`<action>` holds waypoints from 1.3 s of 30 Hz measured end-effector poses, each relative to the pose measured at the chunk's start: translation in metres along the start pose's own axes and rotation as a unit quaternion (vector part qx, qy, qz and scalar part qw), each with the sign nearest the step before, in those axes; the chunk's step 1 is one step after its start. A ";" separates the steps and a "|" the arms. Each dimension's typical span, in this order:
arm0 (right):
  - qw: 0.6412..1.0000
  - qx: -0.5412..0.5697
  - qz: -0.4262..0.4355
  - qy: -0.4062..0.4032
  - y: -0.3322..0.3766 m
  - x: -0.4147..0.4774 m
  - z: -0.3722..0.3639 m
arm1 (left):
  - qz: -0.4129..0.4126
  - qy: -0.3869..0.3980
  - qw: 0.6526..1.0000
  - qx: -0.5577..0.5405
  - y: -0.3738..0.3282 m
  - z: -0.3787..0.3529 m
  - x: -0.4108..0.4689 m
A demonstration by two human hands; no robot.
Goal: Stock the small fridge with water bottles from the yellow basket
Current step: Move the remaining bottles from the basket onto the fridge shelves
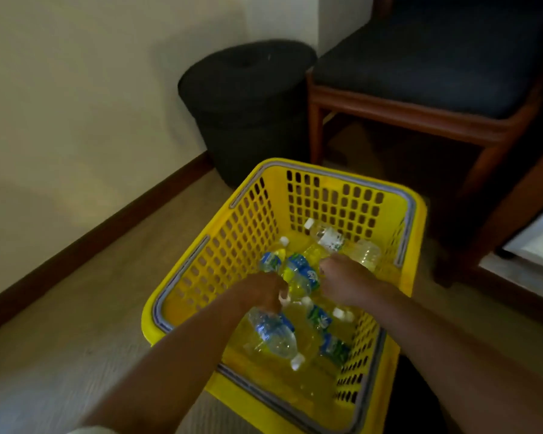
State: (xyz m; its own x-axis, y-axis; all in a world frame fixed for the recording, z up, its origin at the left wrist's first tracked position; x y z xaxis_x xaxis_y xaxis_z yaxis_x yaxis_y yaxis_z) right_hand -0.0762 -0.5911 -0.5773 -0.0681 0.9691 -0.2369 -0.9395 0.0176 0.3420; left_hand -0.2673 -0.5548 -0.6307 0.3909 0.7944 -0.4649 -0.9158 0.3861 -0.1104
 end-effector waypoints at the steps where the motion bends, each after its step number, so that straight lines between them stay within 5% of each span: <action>1: 0.999 -0.008 -0.019 0.039 0.002 0.014 -0.014 | -0.013 0.048 0.998 0.037 0.003 -0.008 0.006; 5: 0.984 -0.065 -0.099 0.129 0.003 0.048 -0.054 | -0.089 0.171 0.962 0.195 -0.003 -0.028 0.016; 11: 0.933 0.020 -0.357 -0.030 -0.010 0.072 -0.079 | -0.198 0.207 0.888 0.361 -0.022 -0.065 0.018; 17: 0.892 0.057 -0.446 -0.037 -0.018 0.076 -0.108 | -0.239 0.024 0.934 0.265 -0.006 -0.037 0.011; 22: 0.884 0.053 -0.464 -0.027 -0.022 0.078 -0.111 | -0.173 -0.084 0.973 0.131 0.020 -0.001 -0.006; 27: 0.840 0.206 -0.498 -0.064 -0.023 0.086 -0.099 | -0.112 -0.196 0.973 0.041 0.051 0.017 -0.028; 31: 0.814 0.339 -0.467 -0.066 -0.025 0.081 -0.085 | -0.051 -0.231 0.971 0.031 0.060 0.034 -0.041; 35: 0.723 0.475 -0.500 -0.039 -0.021 0.065 -0.061 | 0.000 -0.257 0.967 0.004 0.069 0.048 -0.056; 39: 0.669 0.569 -0.477 -0.024 -0.016 0.040 -0.037 | 0.006 -0.208 0.966 0.153 0.061 0.058 -0.066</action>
State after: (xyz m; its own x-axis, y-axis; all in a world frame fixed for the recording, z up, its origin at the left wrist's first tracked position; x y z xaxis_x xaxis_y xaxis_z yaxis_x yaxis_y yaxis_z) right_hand -0.0758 -0.5614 -0.6260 0.4166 0.3897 -0.8213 0.3180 0.7839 0.5332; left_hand -0.3441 -0.5569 -0.5560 0.4427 0.8943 -0.0651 -0.8749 0.4467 0.1873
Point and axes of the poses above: each hand's wrist, its own x-axis towards the middle knuckle, its own z-axis out of the back of the hand, y = z × x, the point moved 1 cm from there along x, towards the middle knuckle, and after that the axes turned 15 degrees about -y, right-handed, at the moved point
